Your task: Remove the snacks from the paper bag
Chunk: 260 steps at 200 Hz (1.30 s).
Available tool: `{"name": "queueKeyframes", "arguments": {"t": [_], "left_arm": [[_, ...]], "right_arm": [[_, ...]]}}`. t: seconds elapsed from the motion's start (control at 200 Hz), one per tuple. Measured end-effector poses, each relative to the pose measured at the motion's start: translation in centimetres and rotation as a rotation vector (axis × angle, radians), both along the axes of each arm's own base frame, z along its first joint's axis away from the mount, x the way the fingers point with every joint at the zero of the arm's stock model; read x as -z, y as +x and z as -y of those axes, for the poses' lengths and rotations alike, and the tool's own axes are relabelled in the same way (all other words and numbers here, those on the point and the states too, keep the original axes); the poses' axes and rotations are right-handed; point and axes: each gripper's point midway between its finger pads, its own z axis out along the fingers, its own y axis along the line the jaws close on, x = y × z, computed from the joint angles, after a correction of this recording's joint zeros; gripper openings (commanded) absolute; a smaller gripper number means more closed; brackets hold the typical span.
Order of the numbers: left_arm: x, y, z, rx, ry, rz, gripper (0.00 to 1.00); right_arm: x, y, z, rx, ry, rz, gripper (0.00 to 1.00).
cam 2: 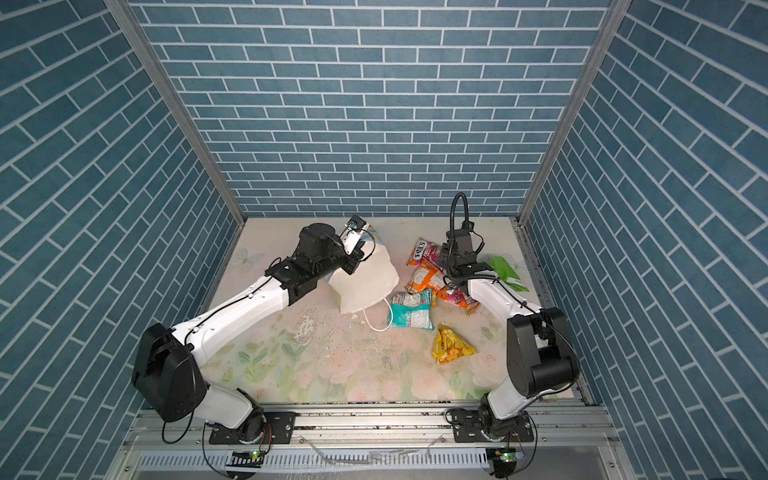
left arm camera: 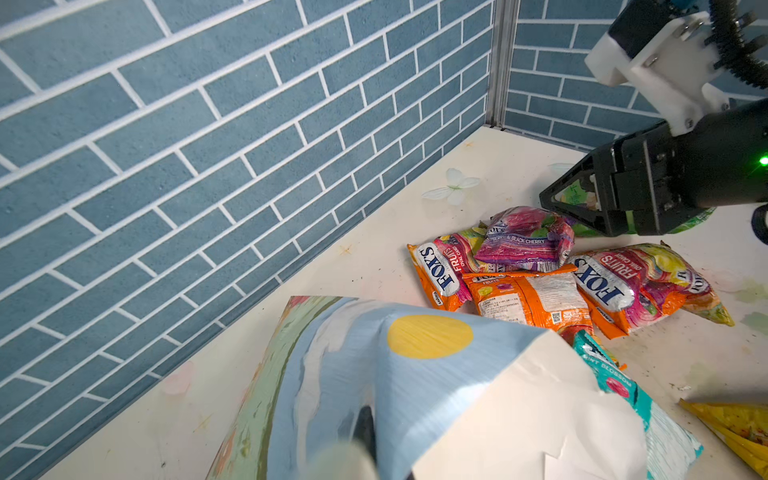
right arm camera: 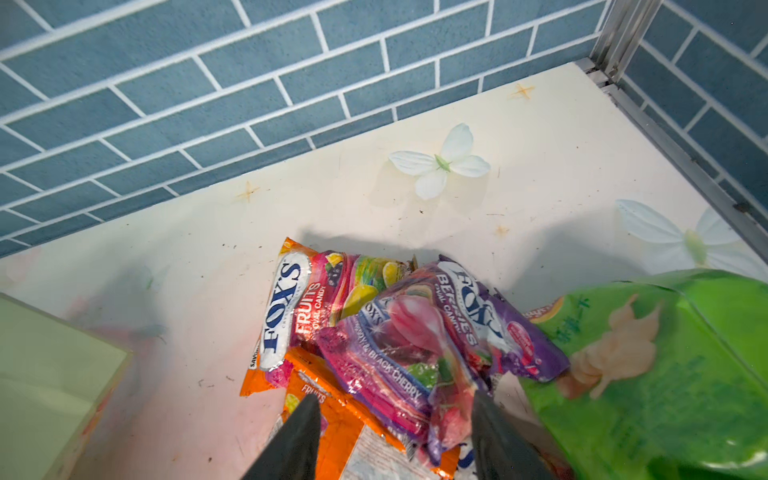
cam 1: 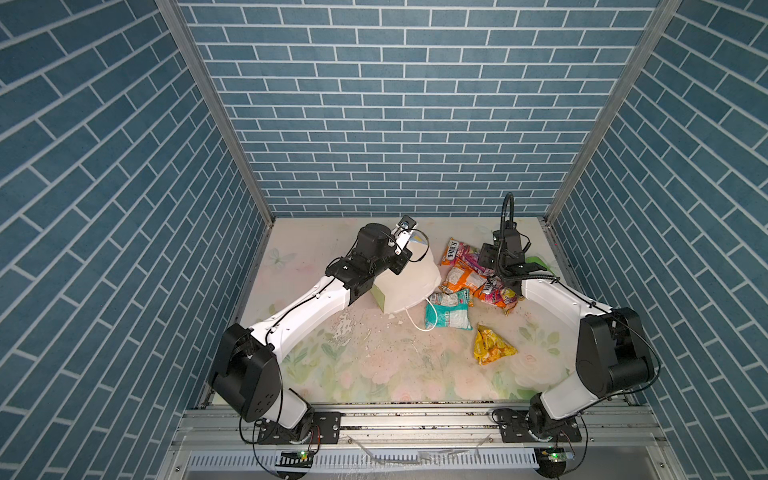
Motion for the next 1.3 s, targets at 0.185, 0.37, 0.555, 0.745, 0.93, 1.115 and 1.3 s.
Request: {"name": "queueKeyframes", "arguments": {"t": [0.185, 0.37, 0.555, 0.745, 0.93, 1.115, 1.3], "left_arm": [[0.0, -0.1, 0.1, 0.003, -0.009, -0.007, 0.41], [0.1, -0.3, 0.3, 0.016, -0.025, -0.013, 0.85], [0.8, -1.4, 0.0, 0.041, -0.031, -0.021, 1.0], [-0.6, -2.8, 0.4, 0.099, -0.065, -0.01, 0.99], [-0.3, -3.3, 0.2, 0.109, -0.061, -0.025, 1.0], [0.6, -2.9, -2.8, -0.007, -0.062, -0.007, 1.0], [0.8, -0.2, -10.9, -0.289, -0.122, 0.046, 0.99]], "right_arm": [[-3.5, -0.7, -0.6, -0.04, 0.051, 0.071, 0.65], [-6.8, -1.6, -0.6, -0.058, 0.084, 0.148, 0.66], [-6.5, -2.4, -0.4, -0.059, 0.079, 0.139, 0.67], [-6.3, -2.5, -0.4, -0.059, 0.077, 0.132, 0.67], [-6.1, -2.6, -0.2, -0.055, 0.072, 0.119, 0.67], [-5.6, -2.5, 0.6, -0.042, 0.026, 0.165, 0.7], [-1.5, -4.5, 3.0, 0.013, -0.073, 0.188, 0.72]]}}
